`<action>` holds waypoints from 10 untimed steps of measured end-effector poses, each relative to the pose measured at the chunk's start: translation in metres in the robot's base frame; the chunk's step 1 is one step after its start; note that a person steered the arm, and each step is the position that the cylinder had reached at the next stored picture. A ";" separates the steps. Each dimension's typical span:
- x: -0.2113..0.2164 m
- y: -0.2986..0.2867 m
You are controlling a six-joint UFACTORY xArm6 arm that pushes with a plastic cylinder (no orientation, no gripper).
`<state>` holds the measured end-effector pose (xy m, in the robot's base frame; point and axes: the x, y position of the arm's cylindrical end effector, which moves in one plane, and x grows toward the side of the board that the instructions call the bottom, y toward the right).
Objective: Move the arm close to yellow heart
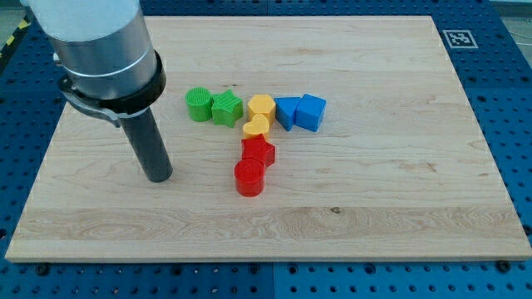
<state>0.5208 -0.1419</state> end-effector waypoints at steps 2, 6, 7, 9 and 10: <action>0.040 0.000; 0.085 0.051; 0.098 0.057; 0.098 0.090; 0.098 0.130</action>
<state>0.6189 -0.0116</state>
